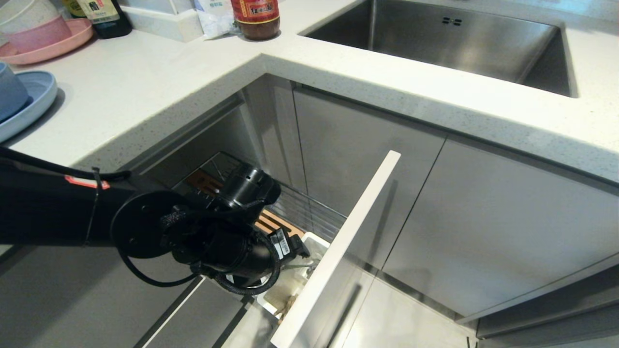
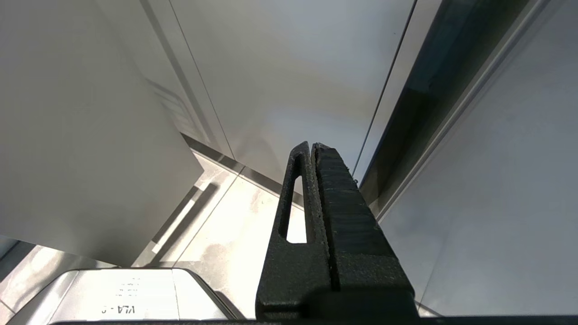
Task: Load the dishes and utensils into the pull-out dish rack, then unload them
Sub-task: Take the spoon out of the cupboard
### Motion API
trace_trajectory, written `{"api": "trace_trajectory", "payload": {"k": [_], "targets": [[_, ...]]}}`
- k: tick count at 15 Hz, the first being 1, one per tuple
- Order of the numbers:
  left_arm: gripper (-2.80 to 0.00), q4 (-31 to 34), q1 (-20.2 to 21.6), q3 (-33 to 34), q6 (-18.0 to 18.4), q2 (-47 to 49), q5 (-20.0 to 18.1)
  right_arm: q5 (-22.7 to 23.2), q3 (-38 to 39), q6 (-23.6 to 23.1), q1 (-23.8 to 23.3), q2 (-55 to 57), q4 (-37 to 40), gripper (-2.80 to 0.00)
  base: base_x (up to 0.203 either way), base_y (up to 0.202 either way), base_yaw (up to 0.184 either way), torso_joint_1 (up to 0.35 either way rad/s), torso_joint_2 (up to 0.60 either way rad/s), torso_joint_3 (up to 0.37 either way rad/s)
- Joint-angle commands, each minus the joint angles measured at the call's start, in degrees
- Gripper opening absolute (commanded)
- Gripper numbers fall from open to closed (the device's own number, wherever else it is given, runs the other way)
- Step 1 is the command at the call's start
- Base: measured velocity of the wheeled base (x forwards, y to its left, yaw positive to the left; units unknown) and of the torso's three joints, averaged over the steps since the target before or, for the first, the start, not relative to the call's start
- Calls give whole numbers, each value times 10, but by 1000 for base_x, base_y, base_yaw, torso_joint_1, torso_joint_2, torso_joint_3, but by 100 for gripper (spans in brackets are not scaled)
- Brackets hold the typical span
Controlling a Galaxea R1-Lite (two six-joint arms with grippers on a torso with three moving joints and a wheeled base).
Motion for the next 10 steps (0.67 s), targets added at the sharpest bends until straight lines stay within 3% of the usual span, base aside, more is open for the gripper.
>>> {"api": "trace_trajectory", "payload": {"k": [1, 4, 10], "targets": [[0, 31, -11, -13, -3, -3, -1, 0, 1, 0, 0, -2, 0, -280, 0, 0, 0, 0, 0, 0], [0, 65, -15, -27, -4, -3, -11, 0, 1, 0, 0, -2, 0, -280, 0, 0, 0, 0, 0, 0], [0, 60, -14, -27, -4, 11, -24, 0, 1, 0, 0, -2, 0, -280, 0, 0, 0, 0, 0, 0]]}}
